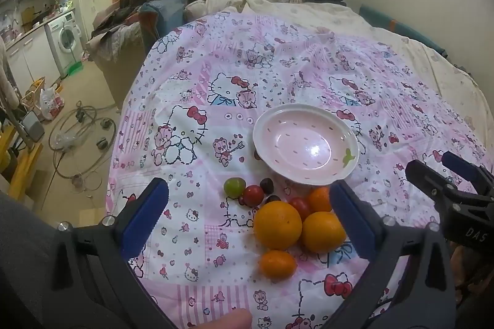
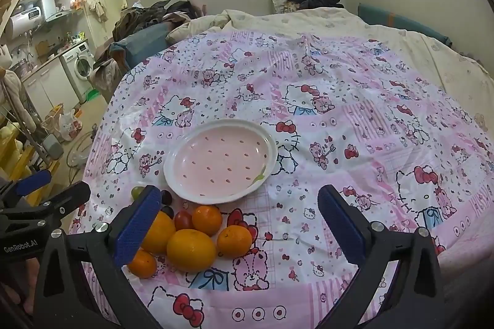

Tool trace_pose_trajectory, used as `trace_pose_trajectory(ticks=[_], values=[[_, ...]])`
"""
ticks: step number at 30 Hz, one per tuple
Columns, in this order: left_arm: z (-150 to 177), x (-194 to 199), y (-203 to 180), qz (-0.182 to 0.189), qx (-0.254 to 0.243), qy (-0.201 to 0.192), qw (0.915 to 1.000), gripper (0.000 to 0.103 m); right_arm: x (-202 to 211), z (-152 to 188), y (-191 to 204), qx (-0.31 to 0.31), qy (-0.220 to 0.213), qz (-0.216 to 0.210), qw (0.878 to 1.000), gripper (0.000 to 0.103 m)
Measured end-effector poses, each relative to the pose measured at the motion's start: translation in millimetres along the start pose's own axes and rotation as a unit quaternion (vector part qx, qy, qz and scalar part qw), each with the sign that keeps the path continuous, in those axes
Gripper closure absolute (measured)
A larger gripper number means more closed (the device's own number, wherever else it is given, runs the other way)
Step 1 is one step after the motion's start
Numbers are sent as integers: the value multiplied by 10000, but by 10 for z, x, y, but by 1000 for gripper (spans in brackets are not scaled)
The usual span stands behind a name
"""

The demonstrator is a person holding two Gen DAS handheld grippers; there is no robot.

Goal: Organize fruits

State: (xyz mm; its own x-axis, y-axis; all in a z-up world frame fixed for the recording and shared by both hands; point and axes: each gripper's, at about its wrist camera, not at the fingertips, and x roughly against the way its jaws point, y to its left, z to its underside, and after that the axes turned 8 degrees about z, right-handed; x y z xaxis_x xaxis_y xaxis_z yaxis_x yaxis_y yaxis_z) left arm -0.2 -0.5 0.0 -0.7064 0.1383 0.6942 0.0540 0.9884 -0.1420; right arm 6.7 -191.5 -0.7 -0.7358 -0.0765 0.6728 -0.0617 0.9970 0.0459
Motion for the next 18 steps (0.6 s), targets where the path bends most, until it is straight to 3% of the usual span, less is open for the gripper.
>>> trace_pose_trajectory(ticks=[18], values=[[-53, 25, 88, -8, 61, 9, 10000, 0, 8, -4, 5, 35, -8, 21, 10000, 0]])
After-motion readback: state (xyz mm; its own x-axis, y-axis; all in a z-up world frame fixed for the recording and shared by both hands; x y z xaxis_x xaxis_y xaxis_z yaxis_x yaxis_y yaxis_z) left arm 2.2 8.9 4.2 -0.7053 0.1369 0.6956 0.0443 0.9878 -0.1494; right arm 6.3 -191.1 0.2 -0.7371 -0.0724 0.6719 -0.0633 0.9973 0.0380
